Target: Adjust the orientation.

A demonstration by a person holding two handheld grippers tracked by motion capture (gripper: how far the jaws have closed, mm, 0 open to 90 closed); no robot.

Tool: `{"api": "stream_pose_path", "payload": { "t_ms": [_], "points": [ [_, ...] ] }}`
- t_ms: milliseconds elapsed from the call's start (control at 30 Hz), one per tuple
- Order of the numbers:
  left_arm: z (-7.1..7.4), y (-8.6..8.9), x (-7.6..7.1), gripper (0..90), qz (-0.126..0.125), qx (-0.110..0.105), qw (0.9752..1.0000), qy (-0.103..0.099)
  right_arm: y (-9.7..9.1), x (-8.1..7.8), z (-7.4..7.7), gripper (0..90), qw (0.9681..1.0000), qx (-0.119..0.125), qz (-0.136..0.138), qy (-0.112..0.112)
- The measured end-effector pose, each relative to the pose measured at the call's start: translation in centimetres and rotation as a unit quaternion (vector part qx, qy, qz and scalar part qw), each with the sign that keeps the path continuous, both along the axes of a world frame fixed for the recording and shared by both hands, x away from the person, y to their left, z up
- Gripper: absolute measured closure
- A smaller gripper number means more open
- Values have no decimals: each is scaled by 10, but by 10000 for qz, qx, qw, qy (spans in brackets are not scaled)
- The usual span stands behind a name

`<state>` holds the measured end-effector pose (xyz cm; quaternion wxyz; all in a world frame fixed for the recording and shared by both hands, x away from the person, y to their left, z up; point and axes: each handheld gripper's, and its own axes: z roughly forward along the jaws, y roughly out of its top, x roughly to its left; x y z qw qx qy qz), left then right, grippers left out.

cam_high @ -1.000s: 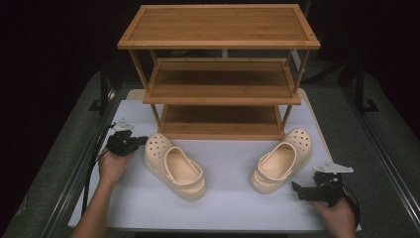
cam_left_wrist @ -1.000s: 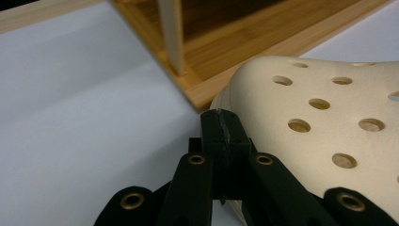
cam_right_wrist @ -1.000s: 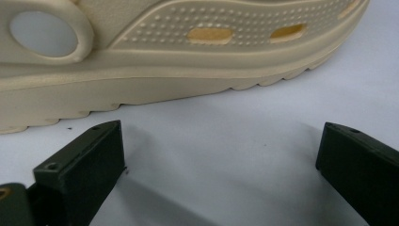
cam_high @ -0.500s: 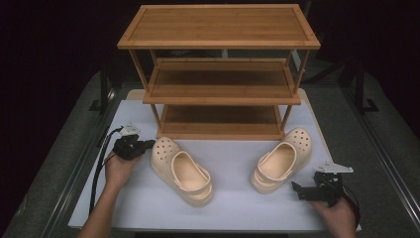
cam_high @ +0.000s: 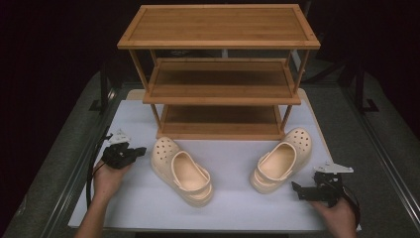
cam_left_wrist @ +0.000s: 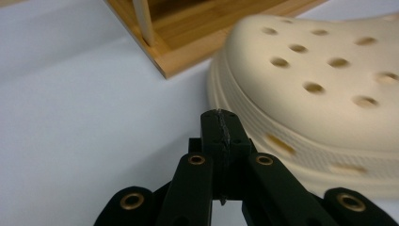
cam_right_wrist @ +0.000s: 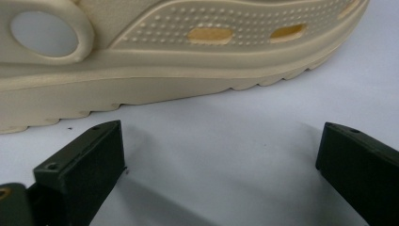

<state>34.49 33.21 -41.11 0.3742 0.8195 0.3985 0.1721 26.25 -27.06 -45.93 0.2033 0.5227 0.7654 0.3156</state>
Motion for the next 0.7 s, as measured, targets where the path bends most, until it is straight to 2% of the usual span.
{"api": "stream_pose_path", "payload": {
  "t_ms": [100,133,167,233,367,467,700],
  "points": [
    [-2,2,-15,900,-17,40,10000,29,0,0,0,11,10000,-1,-2,6],
    [-4,2,-25,900,-52,71,9999,51,0,0,0,11,10000,-1,-2,7],
    [-4,2,-25,900,-52,71,9999,51,0,0,0,11,10000,-1,-2,7],
    [-7,2,-34,900,-103,-35,9999,115,0,0,0,11,10000,-2,-5,6],
    [-14,-5,-49,900,-284,10,9993,241,0,0,0,11,10000,7,-9,7],
    [-19,-13,-51,900,-412,70,9986,338,0,0,0,11,10000,2,-4,7],
    [-26,-27,-43,900,-587,195,9972,410,0,0,0,11,10000,8,-9,8]
  ]
}}
